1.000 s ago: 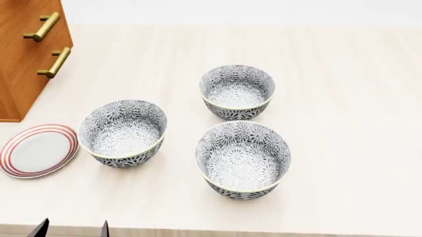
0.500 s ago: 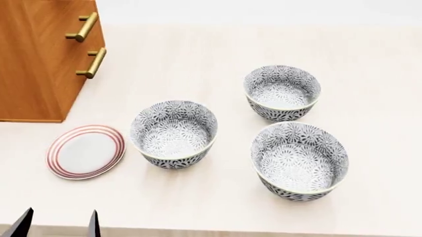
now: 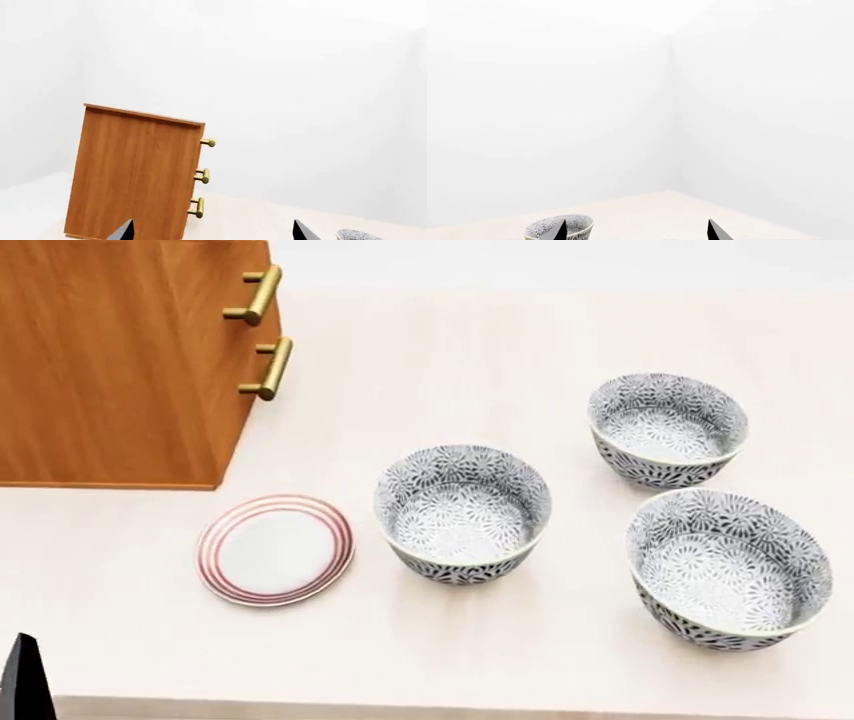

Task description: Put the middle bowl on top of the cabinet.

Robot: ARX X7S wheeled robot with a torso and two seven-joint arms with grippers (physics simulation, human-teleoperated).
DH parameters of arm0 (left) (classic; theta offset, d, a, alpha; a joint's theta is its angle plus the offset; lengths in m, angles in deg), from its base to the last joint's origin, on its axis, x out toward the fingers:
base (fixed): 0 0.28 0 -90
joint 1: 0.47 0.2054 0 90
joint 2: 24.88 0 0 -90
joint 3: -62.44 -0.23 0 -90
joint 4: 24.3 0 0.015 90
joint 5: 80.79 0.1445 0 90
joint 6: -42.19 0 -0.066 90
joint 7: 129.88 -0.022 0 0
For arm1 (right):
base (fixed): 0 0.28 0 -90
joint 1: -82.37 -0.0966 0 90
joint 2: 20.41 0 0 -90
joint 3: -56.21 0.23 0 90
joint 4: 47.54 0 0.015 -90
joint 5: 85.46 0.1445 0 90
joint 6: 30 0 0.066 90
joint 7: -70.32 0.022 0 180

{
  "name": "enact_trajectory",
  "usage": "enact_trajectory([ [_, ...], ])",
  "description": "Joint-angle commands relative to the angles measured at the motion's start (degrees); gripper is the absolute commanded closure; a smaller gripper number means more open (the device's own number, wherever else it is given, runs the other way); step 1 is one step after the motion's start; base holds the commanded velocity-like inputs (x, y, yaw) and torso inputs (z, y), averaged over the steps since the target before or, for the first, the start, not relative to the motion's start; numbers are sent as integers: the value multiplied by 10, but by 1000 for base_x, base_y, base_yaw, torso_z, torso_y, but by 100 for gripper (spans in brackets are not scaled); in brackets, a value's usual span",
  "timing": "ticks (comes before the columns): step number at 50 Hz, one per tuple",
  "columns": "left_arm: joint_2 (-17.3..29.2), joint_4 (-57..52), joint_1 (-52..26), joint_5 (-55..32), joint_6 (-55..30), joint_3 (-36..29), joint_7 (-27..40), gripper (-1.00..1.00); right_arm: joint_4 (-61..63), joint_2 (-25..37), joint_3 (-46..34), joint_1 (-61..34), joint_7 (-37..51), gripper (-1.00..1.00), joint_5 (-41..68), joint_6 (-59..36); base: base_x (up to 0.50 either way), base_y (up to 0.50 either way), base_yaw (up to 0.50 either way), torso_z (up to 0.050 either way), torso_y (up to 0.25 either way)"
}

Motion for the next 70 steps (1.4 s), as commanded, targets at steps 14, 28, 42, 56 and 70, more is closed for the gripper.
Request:
enact_trajectory([
  [14,19,-48,15,-37,-6,14,22,-100,9,17,-9,-4,22,-100,-1,-33,0,143,0,0,0],
  [28,25,-41,11,-38,-2,9,28,-100,11,17,-3,11,35,-100,0,-10,464,0,0,0,0],
  [42,31,-37,9,-46,1,6,33,-100,14,20,1,17,49,-100,4,-12,120,-63,0,0,0],
  [56,37,-39,10,-49,3,2,41,-100,25,24,-5,21,61,-100,-23,-37,296,-49,0,0,0],
  [70,42,-37,9,-50,6,-2,46,-100,27,25,-5,23,73,-100,-30,-35,247,0,0,0,0],
])
